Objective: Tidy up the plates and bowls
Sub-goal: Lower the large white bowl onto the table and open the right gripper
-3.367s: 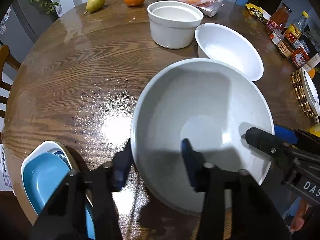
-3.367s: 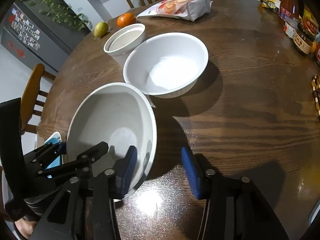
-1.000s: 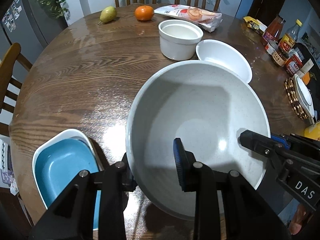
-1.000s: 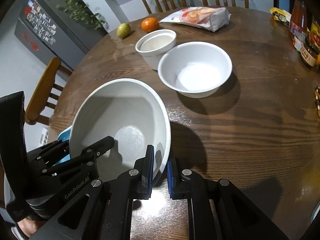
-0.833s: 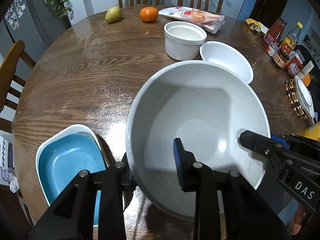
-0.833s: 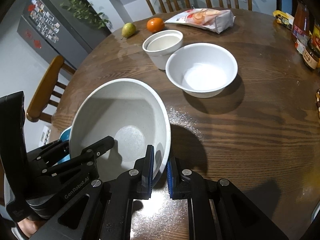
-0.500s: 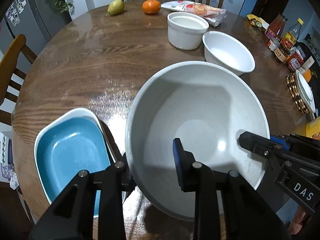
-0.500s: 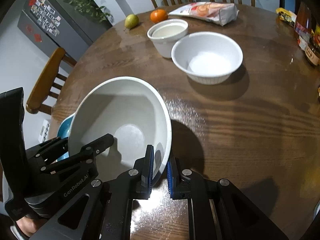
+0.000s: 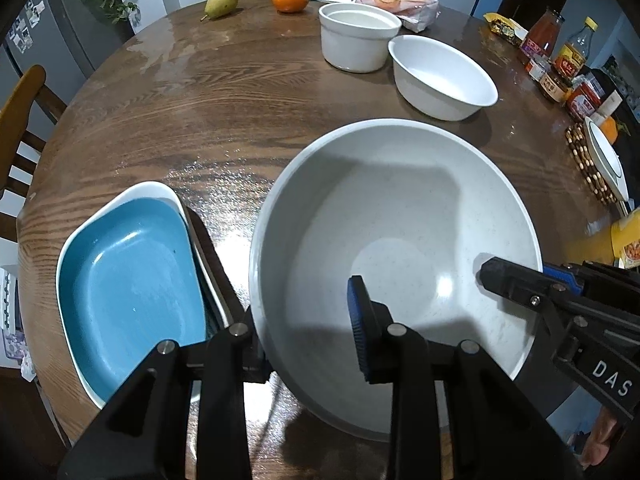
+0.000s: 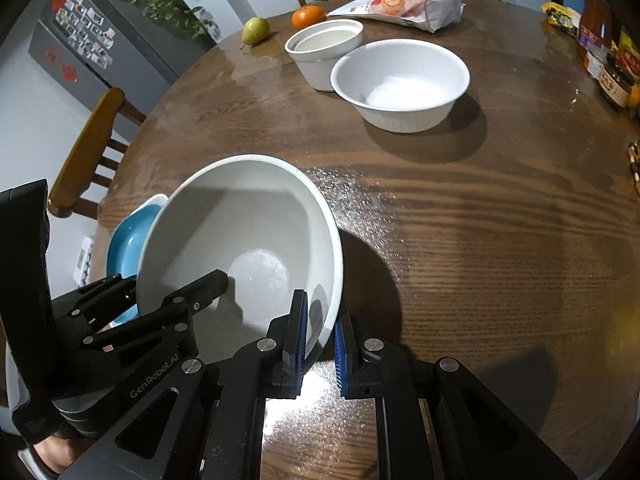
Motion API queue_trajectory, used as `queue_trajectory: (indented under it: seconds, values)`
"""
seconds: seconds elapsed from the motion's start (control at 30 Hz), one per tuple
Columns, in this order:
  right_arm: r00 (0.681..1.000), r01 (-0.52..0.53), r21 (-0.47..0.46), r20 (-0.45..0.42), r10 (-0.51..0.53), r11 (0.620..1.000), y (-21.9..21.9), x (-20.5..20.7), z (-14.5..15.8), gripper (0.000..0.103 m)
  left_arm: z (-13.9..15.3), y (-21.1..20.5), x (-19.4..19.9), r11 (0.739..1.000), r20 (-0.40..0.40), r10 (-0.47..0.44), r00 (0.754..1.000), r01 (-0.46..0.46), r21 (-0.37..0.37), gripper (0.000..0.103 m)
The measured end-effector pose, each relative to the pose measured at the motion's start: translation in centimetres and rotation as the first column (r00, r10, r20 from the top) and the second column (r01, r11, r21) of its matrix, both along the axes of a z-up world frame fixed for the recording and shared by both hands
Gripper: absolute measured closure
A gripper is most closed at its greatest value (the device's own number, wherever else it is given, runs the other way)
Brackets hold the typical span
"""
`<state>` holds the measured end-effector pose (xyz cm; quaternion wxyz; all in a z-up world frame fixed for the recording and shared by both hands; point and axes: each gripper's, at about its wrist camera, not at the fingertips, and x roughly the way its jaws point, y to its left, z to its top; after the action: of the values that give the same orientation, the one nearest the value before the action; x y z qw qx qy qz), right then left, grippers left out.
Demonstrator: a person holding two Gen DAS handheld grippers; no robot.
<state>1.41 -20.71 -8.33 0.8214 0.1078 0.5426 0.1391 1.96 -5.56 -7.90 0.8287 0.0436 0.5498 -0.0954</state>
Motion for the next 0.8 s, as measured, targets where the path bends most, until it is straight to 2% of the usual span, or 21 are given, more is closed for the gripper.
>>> queue_trajectory:
  seconds: [0.27, 0.43, 0.5, 0.57, 0.73, 0.8]
  values:
    - [1.000, 0.022, -0.009, -0.005, -0.022, 1.000, -0.8, -0.9, -0.3, 0.090, -0.5, -1.0, -0.5, 1.000, -0.007, -0.026, 1.000, 0.026, 0.001, 0.074]
    - [0.998, 0.047, 0.000, -0.039, -0.047, 0.999, -1.5, -1.2, -1.0, 0.089, -0.9, -1.4, -0.7, 1.000, -0.020, -0.027, 0.999, 0.027, 0.001, 0.073]
    - [0.998, 0.053, 0.003, -0.044, -0.053, 0.999, -1.7, -1.3, -1.0, 0.086, -0.8, -1.4, -0.8, 1.000, -0.014, -0.025, 1.000, 0.025, 0.003, 0.059]
    - [0.998, 0.053, -0.001, -0.032, -0.053, 0.999, -1.9, -1.4, -0.6, 0.077, -0.5, -1.5, -0.9, 1.000, -0.001, -0.021, 1.000, 0.021, 0.008, 0.048]
    - [0.998, 0.065, 0.011, -0.004, -0.065, 0.998, -2.7, -1.4, 0.3, 0.072, 0.3, -1.3, -0.9, 1.000, 0.021, -0.005, 1.000, 0.005, 0.005, 0.047]
    - [0.997, 0.071, 0.021, 0.003, -0.071, 0.997, -3.1, -1.4, 0.6, 0.072, 0.7, -1.2, -0.6, 1.000, 0.031, 0.001, 1.000, -0.001, 0.007, 0.040]
